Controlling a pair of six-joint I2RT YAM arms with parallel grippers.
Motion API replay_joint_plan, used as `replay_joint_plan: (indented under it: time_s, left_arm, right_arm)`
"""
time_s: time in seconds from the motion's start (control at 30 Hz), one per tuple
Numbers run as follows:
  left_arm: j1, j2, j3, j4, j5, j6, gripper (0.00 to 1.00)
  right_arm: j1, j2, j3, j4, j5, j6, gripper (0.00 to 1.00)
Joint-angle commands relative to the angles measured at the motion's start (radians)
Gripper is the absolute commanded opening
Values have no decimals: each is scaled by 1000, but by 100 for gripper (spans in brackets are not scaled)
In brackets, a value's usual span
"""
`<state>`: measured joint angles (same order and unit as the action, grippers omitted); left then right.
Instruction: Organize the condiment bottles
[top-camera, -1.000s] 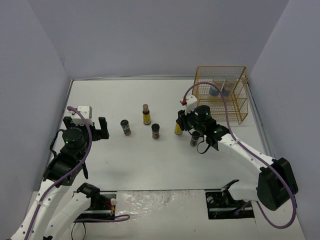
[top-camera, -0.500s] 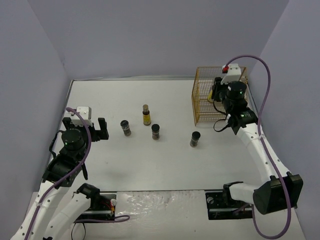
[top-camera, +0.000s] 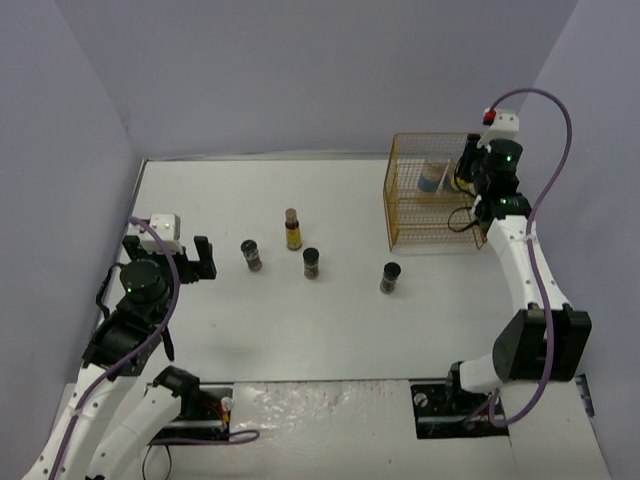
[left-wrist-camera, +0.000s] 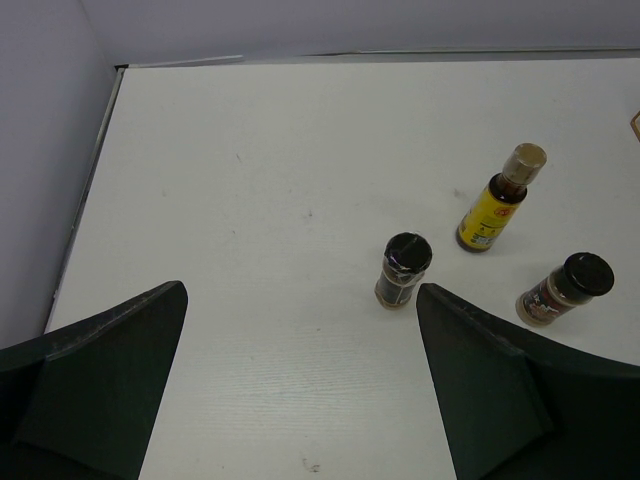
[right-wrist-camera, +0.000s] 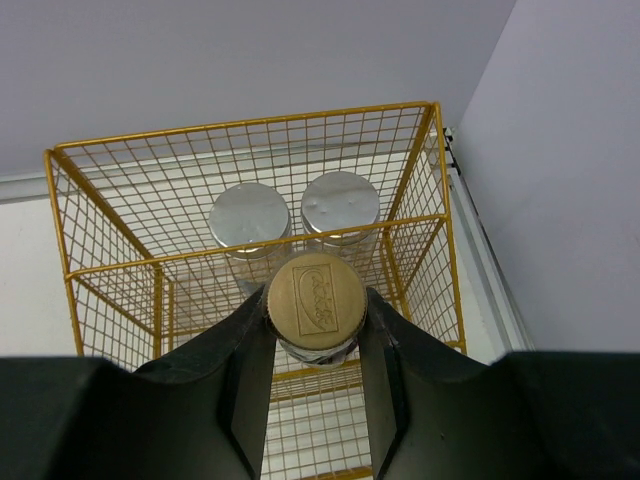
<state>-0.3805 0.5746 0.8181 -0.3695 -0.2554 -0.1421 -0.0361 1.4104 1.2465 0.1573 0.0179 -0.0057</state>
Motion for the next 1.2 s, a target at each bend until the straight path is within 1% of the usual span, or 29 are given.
replay_joint_plan:
  time_s: [0.0,0.13,0.5,0.77,0.97,1.17]
  left_arm:
    - [-6,4,32,44,-7,-2,97]
    - [-6,2,32,46,-7,-2,97]
    - [-7,1,32,46,-10,3,97]
    - [-7,-1,30,45,-7,3,97]
    - [-8,-1,30,46,-7,3,97]
    - [-8,1,30,47,-7,3,97]
  right_arm:
    - [-13,30,81,171,-40,-15,0]
    - [-31,74,43,247,-74,-20,0]
    - [-39,219,-21,322,-106,-33,0]
    - [-39,243,-105,380,-99,-32,0]
    - [-49,269,-124,399,-98,-33,0]
    - [-51,266,-153,412,-105,-30,5]
